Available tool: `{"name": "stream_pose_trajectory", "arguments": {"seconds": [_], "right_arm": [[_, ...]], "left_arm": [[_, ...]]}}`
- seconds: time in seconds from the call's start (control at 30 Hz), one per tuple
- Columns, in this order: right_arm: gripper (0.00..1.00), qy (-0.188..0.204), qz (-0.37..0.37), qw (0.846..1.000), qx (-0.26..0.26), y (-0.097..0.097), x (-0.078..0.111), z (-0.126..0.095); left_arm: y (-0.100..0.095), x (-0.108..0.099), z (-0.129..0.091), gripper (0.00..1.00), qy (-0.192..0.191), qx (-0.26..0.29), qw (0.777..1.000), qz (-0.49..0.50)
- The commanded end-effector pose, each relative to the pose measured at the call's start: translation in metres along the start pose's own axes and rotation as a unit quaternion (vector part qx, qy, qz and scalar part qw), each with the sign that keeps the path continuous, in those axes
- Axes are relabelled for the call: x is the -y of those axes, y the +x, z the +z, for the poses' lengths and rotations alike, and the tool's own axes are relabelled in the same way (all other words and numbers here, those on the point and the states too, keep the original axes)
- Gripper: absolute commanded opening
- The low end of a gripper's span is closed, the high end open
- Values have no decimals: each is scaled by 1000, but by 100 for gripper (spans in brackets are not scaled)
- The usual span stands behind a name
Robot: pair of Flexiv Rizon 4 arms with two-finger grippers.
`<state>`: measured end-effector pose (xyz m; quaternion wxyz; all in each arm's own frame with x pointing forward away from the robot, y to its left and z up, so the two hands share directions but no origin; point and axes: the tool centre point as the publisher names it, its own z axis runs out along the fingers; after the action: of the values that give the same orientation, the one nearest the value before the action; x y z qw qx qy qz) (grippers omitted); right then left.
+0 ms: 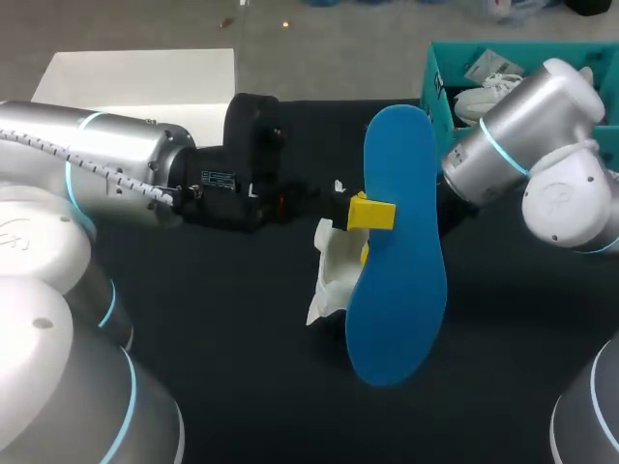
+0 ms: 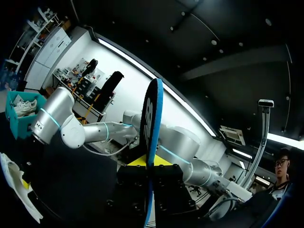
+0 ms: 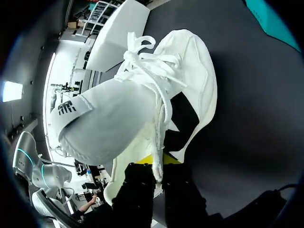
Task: Take the shoe out of the shoebox, open the shoe tongue, remove and reinsert the insole, then place the shoe into the shoebox
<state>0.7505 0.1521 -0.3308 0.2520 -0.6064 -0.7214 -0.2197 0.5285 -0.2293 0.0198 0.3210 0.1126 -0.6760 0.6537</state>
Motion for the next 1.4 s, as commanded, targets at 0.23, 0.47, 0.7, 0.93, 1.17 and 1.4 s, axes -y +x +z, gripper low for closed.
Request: {"name": "stream_pose_trajectory", "arguments": {"seconds": [0.23, 0.47, 0.7, 0.93, 1.17, 1.4], "right_arm": [[0, 0, -29, 999, 44, -8, 8, 2], [0, 25, -34, 998, 49, -14, 9, 20], [0, 43, -19, 998, 44, -23, 9, 40], [44, 42, 6, 998, 48, -26, 9, 39], [100, 35, 30, 998, 30, -12, 23, 7], [100, 32, 59, 995, -71, 4, 33, -32]], "left_arm": [[5, -2, 4, 0, 4, 4, 1000, 0], [5, -2, 4, 0, 4, 4, 1000, 0], [5, -2, 4, 0, 4, 4, 1000, 0], [5, -2, 4, 0, 4, 4, 1000, 0], [5, -2, 4, 0, 4, 4, 1000, 0], [5, -2, 4, 0, 4, 4, 1000, 0]]}}
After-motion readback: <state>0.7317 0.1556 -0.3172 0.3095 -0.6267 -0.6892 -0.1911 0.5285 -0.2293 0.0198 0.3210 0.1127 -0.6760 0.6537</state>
